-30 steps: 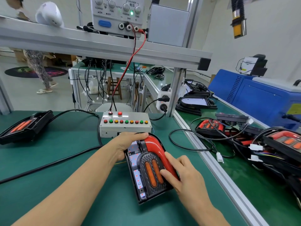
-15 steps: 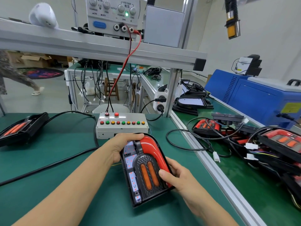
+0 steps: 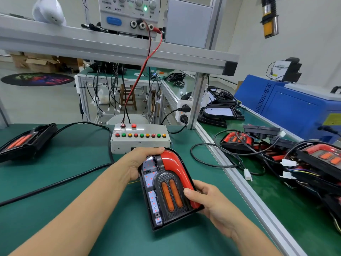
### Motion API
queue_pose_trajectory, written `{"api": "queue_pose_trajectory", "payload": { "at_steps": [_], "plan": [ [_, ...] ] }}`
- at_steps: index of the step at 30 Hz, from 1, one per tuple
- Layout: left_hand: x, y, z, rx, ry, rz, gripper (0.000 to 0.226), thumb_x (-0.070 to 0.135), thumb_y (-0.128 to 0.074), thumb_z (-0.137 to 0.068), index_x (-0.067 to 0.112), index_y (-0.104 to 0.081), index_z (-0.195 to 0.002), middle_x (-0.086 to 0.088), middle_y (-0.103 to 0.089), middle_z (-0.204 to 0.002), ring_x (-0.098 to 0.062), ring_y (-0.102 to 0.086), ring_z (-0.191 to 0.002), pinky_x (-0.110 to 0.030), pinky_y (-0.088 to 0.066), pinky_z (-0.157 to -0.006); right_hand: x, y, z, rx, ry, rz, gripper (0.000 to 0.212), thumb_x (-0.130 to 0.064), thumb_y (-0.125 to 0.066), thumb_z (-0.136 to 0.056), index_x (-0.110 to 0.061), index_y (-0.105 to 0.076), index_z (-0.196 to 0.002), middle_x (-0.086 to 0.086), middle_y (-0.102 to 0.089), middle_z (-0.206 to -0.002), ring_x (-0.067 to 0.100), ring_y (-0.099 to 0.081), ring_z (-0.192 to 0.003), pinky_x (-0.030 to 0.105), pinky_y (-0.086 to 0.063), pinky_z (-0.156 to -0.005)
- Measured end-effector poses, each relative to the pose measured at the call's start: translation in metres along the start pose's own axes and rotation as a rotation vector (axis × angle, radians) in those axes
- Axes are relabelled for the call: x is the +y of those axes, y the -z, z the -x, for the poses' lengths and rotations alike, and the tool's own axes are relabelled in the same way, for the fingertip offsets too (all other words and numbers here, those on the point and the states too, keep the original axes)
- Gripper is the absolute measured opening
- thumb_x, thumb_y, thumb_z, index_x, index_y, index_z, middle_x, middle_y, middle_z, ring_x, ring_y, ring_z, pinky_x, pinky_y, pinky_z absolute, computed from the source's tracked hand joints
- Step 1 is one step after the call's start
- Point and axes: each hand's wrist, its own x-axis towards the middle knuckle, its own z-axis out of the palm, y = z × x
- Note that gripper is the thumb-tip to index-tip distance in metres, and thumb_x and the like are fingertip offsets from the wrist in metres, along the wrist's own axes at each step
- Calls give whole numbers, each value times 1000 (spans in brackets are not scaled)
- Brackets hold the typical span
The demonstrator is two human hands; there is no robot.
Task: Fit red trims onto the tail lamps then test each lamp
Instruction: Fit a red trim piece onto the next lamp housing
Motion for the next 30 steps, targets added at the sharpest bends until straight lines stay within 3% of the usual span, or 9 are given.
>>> {"api": "queue_pose_trajectory", "payload": {
  "at_steps": [5,9,15,30],
  "plan": [
    [1,-2,1,-2,11,-18,16,16,-73,-78,6,-66,-88,-13,-72,-73,-23,-68,-56,-29,-55,-49,0,1,-1,-14,-4,13,42,-29,-71,-81,-15,-65,-120,8,-72,-111,26,-69,-103,27,-53,-80],
    [0,-1,2,-25,-4,-33,26,20,-77,-70,7,-67,-90,-12,-73,-76,-23,-69,-59,-31,-57,-57,0,0,-1,4,-1,15,40,-26,-70,-81,-13,-65,-119,9,-73,-108,26,-70,-99,27,-53,-77],
    [-1,2,3,-48,-18,11,33,19,-78,-58,6,-68,-87,-14,-73,-78,-24,-70,-61,-32,-58,-56,0,-1,-2,17,13,2,38,-21,-70,-80,-10,-67,-116,12,-74,-106,26,-71,-96,26,-54,-76],
    [1,-4,5,-51,-31,22,31,14,-75,-66,1,-66,-93,-15,-72,-74,-24,-69,-58,-31,-56,-52,3,-1,-1,47,26,16,29,-12,-66,-85,-9,-68,-114,13,-74,-103,29,-71,-95,26,-55,-76]
  ]
}}
